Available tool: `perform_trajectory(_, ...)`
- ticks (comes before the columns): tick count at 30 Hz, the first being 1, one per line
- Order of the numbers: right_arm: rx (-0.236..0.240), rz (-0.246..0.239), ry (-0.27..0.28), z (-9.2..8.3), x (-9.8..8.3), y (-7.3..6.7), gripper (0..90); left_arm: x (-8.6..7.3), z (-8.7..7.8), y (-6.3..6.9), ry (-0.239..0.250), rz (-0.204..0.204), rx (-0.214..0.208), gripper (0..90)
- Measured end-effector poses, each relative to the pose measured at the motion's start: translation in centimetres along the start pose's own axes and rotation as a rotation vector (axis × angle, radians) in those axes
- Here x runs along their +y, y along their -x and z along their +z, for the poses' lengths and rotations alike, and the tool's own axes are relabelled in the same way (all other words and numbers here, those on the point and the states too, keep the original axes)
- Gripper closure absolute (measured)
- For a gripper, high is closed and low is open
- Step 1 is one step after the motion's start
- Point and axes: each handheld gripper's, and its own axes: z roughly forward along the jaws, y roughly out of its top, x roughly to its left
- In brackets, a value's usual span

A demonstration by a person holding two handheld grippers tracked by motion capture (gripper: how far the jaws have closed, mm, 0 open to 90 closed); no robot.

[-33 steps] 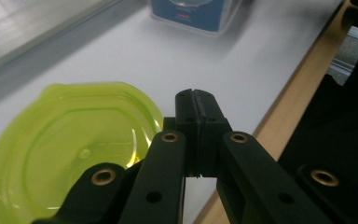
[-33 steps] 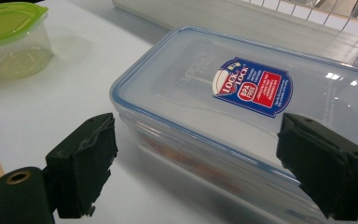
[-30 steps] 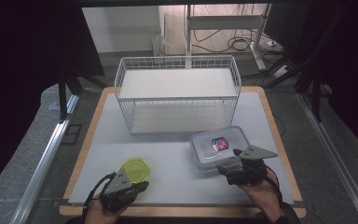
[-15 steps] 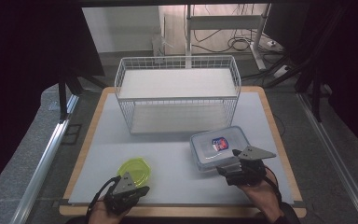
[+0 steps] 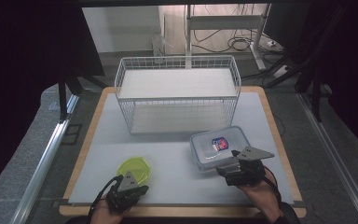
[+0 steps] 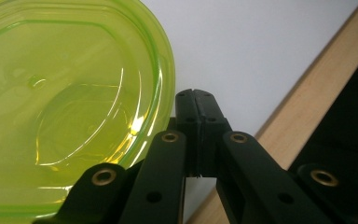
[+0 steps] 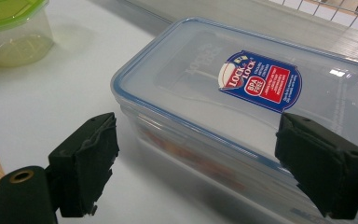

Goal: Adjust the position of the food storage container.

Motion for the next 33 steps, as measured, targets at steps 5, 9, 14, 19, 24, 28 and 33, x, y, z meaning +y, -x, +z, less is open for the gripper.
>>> perform_trajectory(5, -0.001, -0.002, 0.0, 0.0, 0.0, 0.0, 13.8, 0.3, 0.3, -0.7, 0.009, -0.019, 0.029, 90.0)
perform_trajectory(9, 0.001, -0.002, -0.002, 0.1, 0.0, 0.0, 13.9, 0.5, 0.7, -1.2, 0.002, -0.027, 0.045, 90.0)
perform_trajectory(14, 0.006, -0.001, -0.001, 0.1, -0.1, 0.0, 14.0, 0.6, 1.0, -2.2, 0.006, -0.053, 0.07, 90.0)
perform_trajectory(19, 0.012, -0.001, 0.0, 0.2, -0.1, 0.0, 14.1, 0.6, 1.3, -3.2, 0.013, -0.086, 0.082, 90.0)
perform_trajectory(24, 0.014, -0.004, 0.001, 0.2, -0.1, 0.0, 14.3, 0.4, 1.5, -3.9, 0.008, -0.108, 0.093, 90.0)
perform_trajectory(28, 0.016, -0.006, -0.002, 0.2, -0.1, 0.0, 14.7, 0.2, 1.4, -4.5, 0.009, -0.133, 0.106, 90.0)
perform_trajectory(33, 0.017, -0.007, -0.001, 0.2, -0.1, 0.0, 14.8, 0.1, 1.5, -5.4, 0.009, -0.155, 0.119, 90.0)
